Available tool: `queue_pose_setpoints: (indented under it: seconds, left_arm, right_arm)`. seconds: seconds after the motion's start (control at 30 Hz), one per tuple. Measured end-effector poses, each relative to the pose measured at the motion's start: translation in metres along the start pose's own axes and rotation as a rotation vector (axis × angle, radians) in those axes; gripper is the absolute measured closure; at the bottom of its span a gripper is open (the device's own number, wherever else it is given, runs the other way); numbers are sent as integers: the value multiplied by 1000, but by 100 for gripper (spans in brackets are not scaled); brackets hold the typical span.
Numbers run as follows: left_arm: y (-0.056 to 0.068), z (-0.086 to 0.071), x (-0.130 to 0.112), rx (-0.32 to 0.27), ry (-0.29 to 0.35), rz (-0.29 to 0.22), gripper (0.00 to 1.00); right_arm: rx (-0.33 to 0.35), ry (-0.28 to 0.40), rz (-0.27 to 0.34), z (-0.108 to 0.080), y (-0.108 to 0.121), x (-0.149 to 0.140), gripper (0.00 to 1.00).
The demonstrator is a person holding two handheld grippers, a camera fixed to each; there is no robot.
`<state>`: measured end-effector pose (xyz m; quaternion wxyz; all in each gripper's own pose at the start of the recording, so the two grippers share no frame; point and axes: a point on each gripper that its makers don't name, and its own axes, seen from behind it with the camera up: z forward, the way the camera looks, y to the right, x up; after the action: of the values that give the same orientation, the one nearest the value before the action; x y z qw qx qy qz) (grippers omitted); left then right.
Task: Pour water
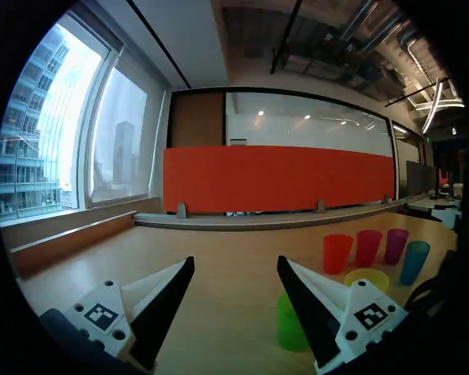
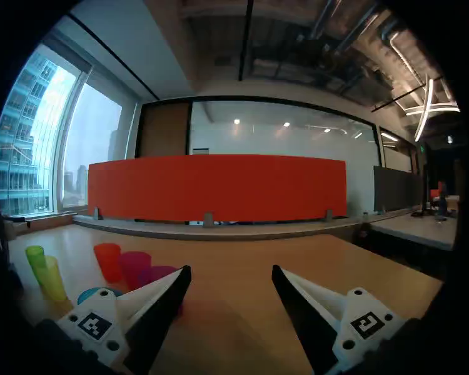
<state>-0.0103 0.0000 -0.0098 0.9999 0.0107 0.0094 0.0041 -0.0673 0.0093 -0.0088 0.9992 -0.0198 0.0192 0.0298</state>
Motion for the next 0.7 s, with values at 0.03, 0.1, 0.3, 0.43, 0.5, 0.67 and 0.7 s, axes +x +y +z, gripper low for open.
queue_pose_setpoints:
  seconds: [0.03, 0.1, 0.3, 0.43, 0.5, 0.67, 0.7]
  left_arm:
    - [0, 0, 0, 0, 0, 0, 1]
    - [0, 0, 0, 0, 0, 0, 2]
    - [0, 1, -1, 0, 0, 0, 2]
    - [0, 0, 0, 0, 0, 0, 1]
    - [0, 0, -1, 0, 0, 0, 1]
    - [0, 0, 0, 0, 0, 0, 1]
    - [0, 0, 0, 0, 0, 0, 1]
  right_arm:
    - [0, 0, 0, 0, 0, 0, 0]
    - [0, 0, 0, -1, 0, 0, 0]
    - [0, 0, 0, -2, 0, 0, 0]
    - [1, -1, 0, -2, 0, -1, 0]
    - [1, -1, 0, -2, 0, 0, 0]
    - [1, -2, 0, -2, 0, 0, 0]
    - [1, -2, 0, -2, 0, 0, 0]
